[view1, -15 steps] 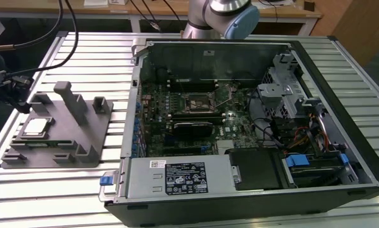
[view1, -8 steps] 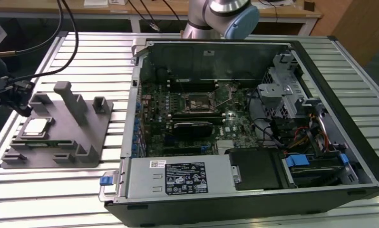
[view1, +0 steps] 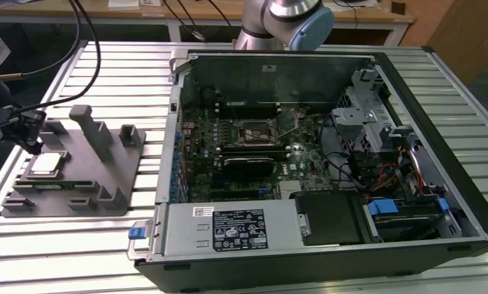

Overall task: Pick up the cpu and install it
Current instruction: 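Pick up the cpu and move it towards the insertion slot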

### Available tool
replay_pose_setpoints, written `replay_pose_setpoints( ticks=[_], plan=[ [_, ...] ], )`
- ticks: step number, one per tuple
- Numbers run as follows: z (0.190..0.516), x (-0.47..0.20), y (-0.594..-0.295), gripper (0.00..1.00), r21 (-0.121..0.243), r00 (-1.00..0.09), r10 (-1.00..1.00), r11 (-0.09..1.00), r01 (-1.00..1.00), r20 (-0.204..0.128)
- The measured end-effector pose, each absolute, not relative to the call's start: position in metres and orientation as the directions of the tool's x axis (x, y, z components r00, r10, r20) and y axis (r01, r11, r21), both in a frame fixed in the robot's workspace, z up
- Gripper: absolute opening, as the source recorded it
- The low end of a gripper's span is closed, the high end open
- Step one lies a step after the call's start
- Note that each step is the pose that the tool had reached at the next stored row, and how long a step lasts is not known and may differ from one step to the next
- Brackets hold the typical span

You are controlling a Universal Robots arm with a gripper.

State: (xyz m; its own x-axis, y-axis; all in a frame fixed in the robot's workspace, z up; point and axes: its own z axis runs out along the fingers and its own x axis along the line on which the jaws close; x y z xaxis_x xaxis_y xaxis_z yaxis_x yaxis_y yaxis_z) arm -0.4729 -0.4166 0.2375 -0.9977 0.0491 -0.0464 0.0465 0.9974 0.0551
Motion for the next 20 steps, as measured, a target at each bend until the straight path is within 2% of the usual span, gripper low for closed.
replay_pose_setpoints(
  ticks=[20],
  plan=[
    [0.208,-0.478,-0.415,0.11,0.055,-0.999,0.027,0.998,0.024,-0.046]
  ],
)
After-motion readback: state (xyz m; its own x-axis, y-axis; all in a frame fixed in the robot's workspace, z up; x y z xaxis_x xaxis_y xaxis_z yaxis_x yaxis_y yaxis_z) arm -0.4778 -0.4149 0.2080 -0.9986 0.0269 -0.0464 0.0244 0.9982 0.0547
